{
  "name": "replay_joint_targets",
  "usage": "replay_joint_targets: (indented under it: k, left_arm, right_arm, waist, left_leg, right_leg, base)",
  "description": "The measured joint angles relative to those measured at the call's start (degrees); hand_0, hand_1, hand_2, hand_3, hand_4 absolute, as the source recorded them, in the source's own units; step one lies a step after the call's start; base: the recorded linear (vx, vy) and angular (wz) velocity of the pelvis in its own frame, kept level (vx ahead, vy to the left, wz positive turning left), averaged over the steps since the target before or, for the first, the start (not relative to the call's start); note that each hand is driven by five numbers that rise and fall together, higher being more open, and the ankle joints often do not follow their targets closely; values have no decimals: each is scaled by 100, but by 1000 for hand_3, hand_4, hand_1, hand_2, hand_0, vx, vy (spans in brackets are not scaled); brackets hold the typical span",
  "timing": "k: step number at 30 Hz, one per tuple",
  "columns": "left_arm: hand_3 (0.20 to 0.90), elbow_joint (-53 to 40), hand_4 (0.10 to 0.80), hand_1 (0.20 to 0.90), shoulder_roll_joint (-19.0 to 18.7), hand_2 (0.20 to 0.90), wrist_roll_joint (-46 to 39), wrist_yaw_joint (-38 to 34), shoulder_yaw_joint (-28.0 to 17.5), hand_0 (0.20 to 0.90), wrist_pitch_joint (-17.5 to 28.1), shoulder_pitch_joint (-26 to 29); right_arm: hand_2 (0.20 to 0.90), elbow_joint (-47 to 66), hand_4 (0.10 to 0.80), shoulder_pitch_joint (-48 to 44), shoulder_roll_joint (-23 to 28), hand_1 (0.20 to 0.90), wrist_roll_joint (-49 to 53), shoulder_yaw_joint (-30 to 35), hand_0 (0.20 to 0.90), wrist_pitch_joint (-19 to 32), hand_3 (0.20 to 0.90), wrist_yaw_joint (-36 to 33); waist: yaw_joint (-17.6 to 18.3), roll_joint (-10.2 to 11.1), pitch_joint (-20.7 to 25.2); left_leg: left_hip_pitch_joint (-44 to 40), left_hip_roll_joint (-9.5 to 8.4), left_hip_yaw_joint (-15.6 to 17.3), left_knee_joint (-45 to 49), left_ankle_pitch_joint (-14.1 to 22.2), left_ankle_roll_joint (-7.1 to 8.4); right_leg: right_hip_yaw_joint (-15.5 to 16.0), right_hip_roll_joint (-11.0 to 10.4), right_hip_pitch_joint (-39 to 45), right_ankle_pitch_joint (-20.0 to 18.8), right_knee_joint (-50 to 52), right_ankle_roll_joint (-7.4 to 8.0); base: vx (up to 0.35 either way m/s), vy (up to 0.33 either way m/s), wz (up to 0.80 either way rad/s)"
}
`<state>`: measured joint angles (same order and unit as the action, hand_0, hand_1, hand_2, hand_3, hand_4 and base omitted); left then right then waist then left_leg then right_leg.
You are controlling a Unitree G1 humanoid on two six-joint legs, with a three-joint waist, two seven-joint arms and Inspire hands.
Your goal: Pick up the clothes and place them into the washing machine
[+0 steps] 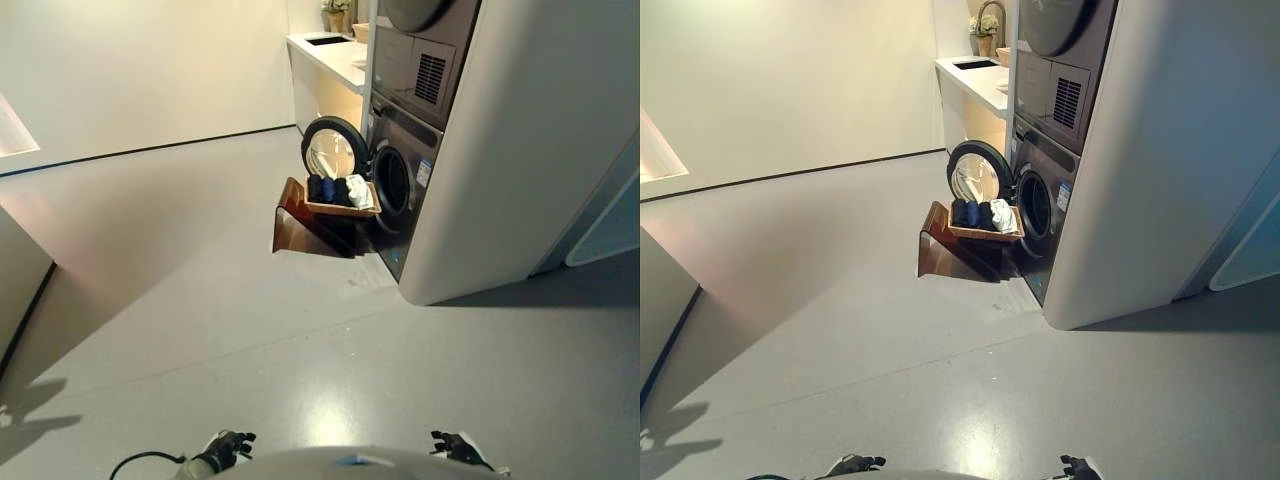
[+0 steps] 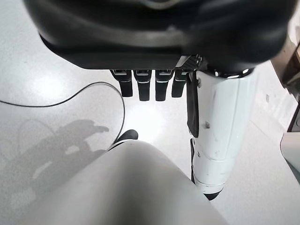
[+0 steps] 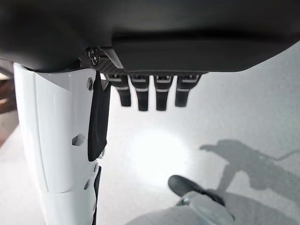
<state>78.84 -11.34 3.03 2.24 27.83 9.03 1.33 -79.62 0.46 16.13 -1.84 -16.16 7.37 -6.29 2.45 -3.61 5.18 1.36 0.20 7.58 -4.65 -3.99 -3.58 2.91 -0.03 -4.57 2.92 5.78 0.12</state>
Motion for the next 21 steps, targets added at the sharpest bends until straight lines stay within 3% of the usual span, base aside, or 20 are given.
replay_joint_targets:
  k: [21]
  left_arm:
    - [900, 45, 800, 900, -46, 900, -10, 26, -68, 900, -17, 13]
  right_arm:
    - [900, 2, 800, 12, -56, 900, 1, -10, 900, 1, 900, 24]
  waist:
    - [-5, 122, -12]
  left_leg:
    - [0, 0, 15, 1, 6, 1]
  right_leg:
    - [-16, 1, -16, 2, -1, 0]
  base:
    - [0, 0, 0]
